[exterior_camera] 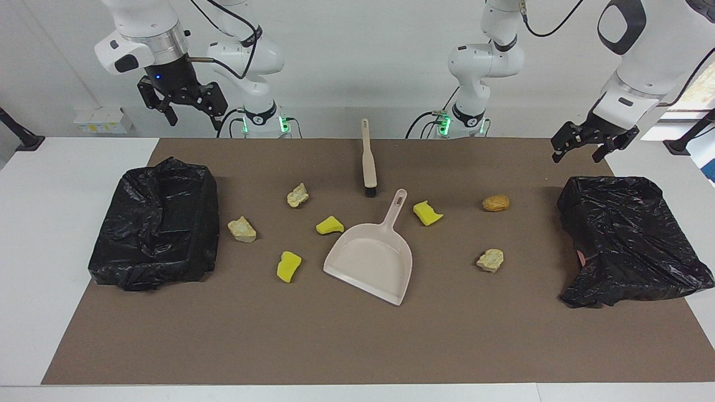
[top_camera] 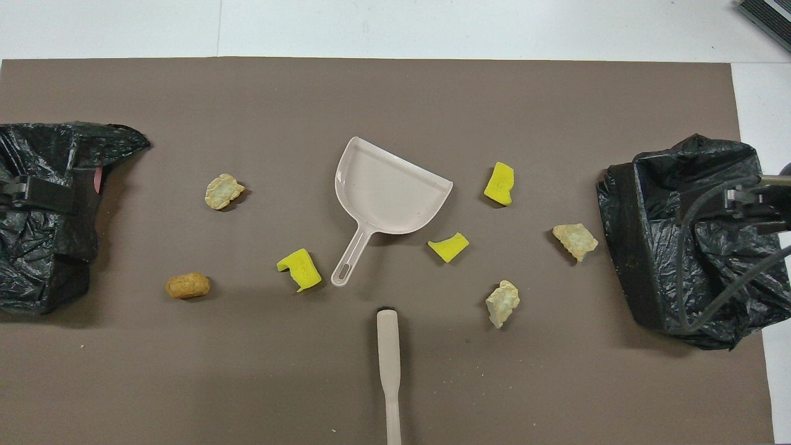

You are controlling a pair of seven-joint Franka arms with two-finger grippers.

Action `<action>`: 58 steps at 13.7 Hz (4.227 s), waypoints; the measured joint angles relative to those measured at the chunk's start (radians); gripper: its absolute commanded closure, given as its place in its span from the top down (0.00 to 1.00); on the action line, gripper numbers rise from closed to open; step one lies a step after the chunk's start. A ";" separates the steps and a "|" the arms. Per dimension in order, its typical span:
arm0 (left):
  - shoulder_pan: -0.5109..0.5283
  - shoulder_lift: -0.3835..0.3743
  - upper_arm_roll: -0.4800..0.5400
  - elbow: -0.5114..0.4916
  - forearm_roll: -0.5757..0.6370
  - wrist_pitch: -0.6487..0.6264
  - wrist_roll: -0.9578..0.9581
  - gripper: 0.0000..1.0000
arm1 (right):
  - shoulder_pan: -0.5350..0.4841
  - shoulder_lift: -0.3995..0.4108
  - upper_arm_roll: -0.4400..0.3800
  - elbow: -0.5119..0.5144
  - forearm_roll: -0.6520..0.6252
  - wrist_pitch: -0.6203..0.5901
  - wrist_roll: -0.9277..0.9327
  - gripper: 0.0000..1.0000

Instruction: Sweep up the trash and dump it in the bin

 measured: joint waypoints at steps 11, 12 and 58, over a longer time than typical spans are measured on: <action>0.000 -0.013 0.004 0.002 0.000 -0.019 0.001 1.00 | 0.000 -0.001 0.001 0.000 0.000 0.000 0.000 1.00; 0.000 -0.013 0.004 -0.001 0.000 -0.021 0.002 1.00 | 0.000 -0.001 0.001 0.000 0.000 0.000 0.000 1.00; -1.101 -0.072 -0.023 -0.834 -0.057 0.753 -0.848 0.00 | 0.573 0.676 0.016 0.221 0.079 0.471 0.962 1.00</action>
